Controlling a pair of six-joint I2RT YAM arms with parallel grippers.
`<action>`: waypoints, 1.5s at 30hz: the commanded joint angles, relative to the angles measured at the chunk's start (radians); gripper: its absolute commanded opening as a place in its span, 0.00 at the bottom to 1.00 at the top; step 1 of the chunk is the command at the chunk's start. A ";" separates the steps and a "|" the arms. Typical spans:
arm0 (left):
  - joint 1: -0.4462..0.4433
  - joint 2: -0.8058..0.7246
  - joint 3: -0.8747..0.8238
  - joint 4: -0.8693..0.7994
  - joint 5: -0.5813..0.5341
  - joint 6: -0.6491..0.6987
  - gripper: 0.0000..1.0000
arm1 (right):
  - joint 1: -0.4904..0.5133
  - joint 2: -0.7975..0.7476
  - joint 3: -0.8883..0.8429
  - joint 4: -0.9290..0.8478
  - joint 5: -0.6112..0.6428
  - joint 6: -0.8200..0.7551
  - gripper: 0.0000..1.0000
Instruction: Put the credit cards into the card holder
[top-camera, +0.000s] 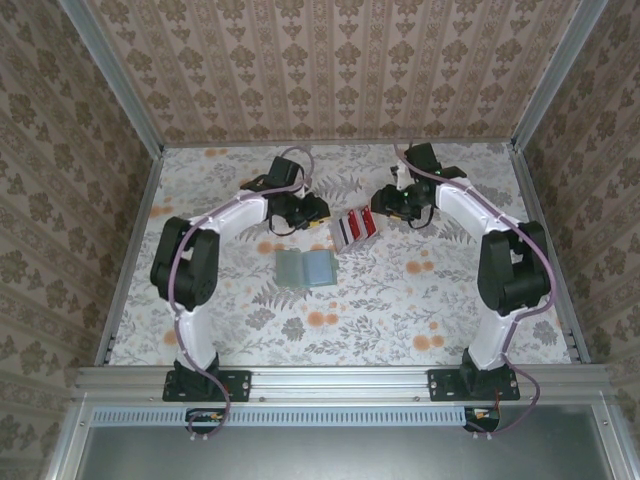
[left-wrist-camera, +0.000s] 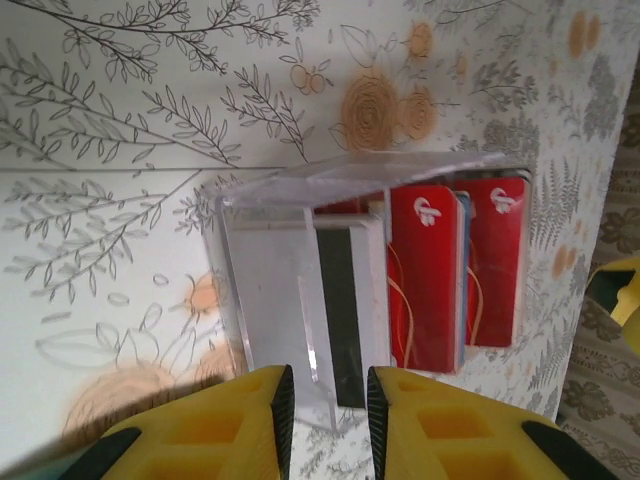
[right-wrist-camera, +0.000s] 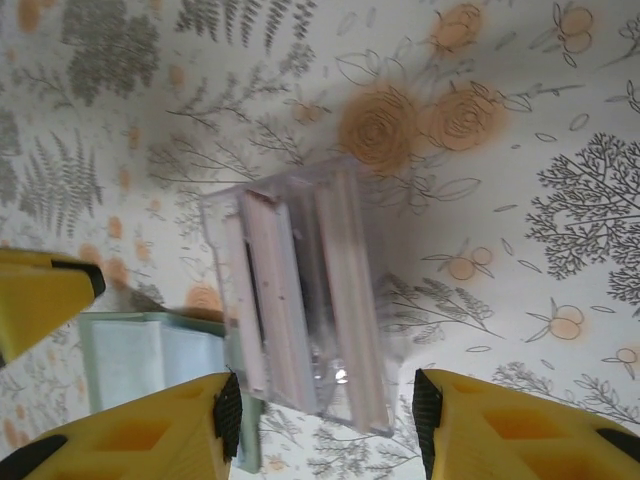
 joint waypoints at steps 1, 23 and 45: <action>-0.005 0.055 0.073 0.001 0.054 -0.002 0.29 | 0.009 0.063 0.042 -0.049 -0.027 -0.035 0.51; -0.018 0.201 0.135 -0.011 0.092 0.006 0.30 | 0.074 0.189 0.208 -0.140 -0.039 -0.057 0.50; -0.039 0.129 -0.036 0.126 0.097 -0.023 0.30 | 0.130 0.183 0.185 -0.189 0.082 -0.059 0.50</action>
